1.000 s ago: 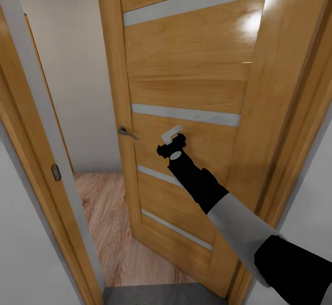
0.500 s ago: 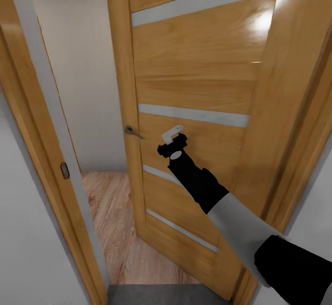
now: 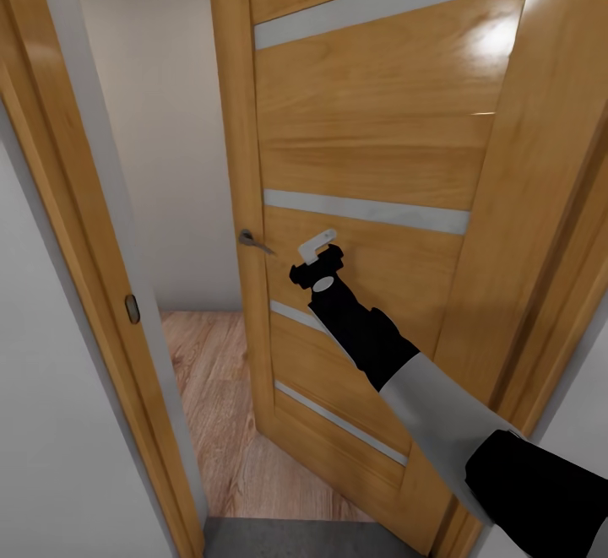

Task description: Move the two storage containers from the living room to the garage. In the garage, place one container on the floor and stack the other container on top of it (either order is fine).

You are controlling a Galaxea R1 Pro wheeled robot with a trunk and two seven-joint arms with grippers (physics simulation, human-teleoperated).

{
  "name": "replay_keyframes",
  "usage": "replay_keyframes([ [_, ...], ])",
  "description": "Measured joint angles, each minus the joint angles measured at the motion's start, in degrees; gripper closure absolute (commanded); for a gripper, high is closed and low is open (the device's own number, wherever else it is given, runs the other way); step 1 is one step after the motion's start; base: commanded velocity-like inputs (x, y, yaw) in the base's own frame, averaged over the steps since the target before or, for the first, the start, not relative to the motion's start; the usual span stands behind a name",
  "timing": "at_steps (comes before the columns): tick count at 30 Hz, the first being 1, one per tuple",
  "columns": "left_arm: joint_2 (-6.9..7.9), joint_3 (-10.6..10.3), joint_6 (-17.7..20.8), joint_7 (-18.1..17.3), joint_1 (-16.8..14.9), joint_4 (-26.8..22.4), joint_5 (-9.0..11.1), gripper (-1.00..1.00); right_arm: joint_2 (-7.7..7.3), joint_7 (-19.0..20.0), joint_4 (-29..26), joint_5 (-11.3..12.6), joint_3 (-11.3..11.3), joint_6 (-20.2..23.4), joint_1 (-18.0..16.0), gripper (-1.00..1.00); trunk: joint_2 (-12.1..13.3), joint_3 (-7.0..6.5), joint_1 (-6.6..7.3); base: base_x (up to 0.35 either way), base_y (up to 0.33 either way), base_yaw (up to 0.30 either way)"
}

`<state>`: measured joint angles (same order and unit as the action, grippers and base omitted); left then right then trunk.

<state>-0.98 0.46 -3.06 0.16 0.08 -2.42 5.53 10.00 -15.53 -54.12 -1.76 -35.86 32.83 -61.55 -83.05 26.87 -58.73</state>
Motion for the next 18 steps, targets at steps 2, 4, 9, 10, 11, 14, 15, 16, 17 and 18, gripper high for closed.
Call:
replay_keyframes([
  [2, 0.01, 0.00, 0.00, 0.00, 0.00, 0.00, -0.01, -1.00, 0.00, -0.03, 0.05, 0.08, -0.02, -0.15, 0.00, -1.00, 0.00, 0.00, 0.00, 0.000, 0.000, 0.000],
  [4, 0.00, -0.01, 0.00, 0.00, 0.00, 0.00, 0.00, -1.00, 0.00, -0.05, 0.07, 0.11, -0.03, -0.24, 0.00, -1.00, 0.00, 0.00, 0.00, 0.000, 0.000, 0.000],
  [9, 0.00, 0.00, 0.00, 0.03, 0.00, 0.00, 0.02, -1.00, 0.00, -0.08, 0.10, 0.04, -0.04, -0.31, 0.00, -1.00, 0.00, 0.00, 0.00, 0.000, 0.000, 0.000],
  [10, -0.01, 0.00, 0.00, 0.05, 0.00, 0.00, 0.00, -1.00, 0.00, -0.08, 0.10, 0.04, -0.04, -0.29, 0.00, -1.00, 0.00, 0.00, 0.00, 0.000, 0.000, 0.000],
  [11, 0.00, 0.01, 0.00, 0.06, 0.00, 0.00, -0.01, -1.00, 0.00, -0.08, 0.10, 0.05, -0.04, -0.28, 0.00, -1.00, 0.00, 0.00, 0.00, 0.000, 0.000, 0.000],
  [14, 0.00, 0.01, 0.00, 0.07, 0.00, 0.00, -0.01, -1.00, 0.00, -0.08, 0.10, 0.06, -0.04, -0.27, 0.00, -1.00, 0.00, 0.00, 0.00, 0.040, 0.000, 0.000],
  [15, 0.01, 0.00, 0.00, 0.07, 0.00, 0.00, 0.01, -1.00, 0.00, -0.12, 0.10, 0.04, -0.04, -0.29, 0.00, -1.00, 0.00, 0.00, 0.01, 0.131, 0.000, 0.000],
  [16, 0.03, 0.00, 0.00, 0.06, 0.00, 0.00, 0.01, -1.00, 0.00, -0.13, 0.10, 0.03, -0.04, -0.30, 0.00, -1.00, 0.00, 0.00, 0.01, 0.198, 0.000, 0.000],
  [17, 0.06, 0.00, 0.00, 0.04, 0.00, 0.00, 0.02, -1.00, 0.00, -0.15, 0.10, 0.03, -0.07, -0.31, 0.00, -1.00, 0.00, 0.00, 0.02, 0.222, 0.000, 0.000],
  [18, 0.07, 0.00, 0.00, 0.03, 0.00, 0.00, 0.03, -1.00, 0.00, -0.15, 0.12, 0.02, -0.09, -0.30, 0.00, -1.00, 0.00, 0.00, 0.02, 0.257, 0.000, 0.000],
])
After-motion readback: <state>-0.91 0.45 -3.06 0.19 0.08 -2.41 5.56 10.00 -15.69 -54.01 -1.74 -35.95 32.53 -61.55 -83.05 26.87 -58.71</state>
